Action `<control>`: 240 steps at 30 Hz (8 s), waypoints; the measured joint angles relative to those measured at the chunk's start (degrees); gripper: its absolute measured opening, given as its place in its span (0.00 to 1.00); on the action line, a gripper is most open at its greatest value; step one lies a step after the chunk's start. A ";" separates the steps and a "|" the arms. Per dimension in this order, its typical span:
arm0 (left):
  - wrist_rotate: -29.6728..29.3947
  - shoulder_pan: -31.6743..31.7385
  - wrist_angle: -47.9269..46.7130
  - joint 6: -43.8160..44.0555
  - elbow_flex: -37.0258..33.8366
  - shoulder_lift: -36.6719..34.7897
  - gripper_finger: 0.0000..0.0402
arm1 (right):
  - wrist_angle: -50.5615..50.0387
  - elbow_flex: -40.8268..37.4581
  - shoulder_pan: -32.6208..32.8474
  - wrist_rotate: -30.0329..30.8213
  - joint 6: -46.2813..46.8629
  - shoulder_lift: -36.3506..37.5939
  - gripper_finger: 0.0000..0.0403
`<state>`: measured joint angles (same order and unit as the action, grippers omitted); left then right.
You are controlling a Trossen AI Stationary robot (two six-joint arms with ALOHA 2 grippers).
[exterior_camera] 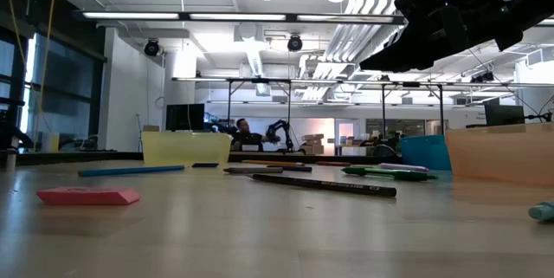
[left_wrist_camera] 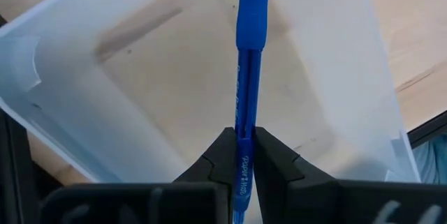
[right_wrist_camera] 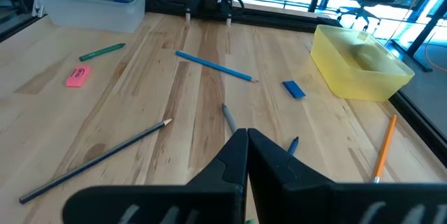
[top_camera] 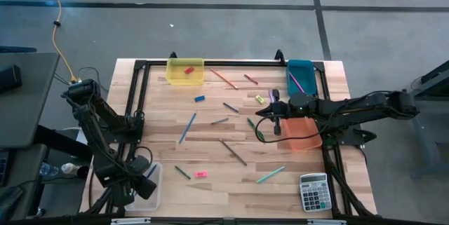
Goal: Sort crayons/erasers/pens/pencils in bins
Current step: Put the blue pen into the white bin, then put the blue crayon into the orange bin, then put the blue pencil into the blue bin
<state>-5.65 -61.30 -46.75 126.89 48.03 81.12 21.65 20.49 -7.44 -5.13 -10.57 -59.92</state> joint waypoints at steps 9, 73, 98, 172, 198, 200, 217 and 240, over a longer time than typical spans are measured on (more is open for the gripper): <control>0.24 0.00 1.24 0.12 -2.37 -0.02 0.04 | -0.39 0.00 0.00 0.00 0.00 0.00 0.00; 7.81 69.05 105.11 -114.01 -41.64 -13.10 0.00 | -4.02 3.10 -0.60 18.19 13.73 -0.02 0.00; 11.19 89.96 115.37 -119.60 -47.45 -13.94 0.00 | -32.16 31.97 4.21 22.40 28.12 -28.33 0.06; 10.99 90.53 113.36 -119.47 -47.41 -13.94 0.00 | -102.62 45.28 11.71 13.81 72.99 -16.97 0.06; 10.99 90.53 112.97 -120.35 -47.41 -13.94 0.00 | -78.54 11.96 12.68 6.64 84.01 -9.40 0.02; 10.99 90.53 112.95 -120.38 -47.41 -13.93 0.00 | -78.52 11.96 12.70 7.48 83.47 -9.40 0.02; 11.08 90.49 106.50 -118.56 -47.41 -13.92 0.00 | -79.21 11.98 12.70 9.51 76.07 -9.42 0.25; 14.38 90.44 105.85 -119.57 -47.39 -13.92 0.00 | -75.32 16.85 15.00 21.91 51.34 9.76 0.00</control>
<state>8.73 29.15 59.10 7.32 0.64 67.20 -53.68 37.34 7.56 16.79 40.77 -50.16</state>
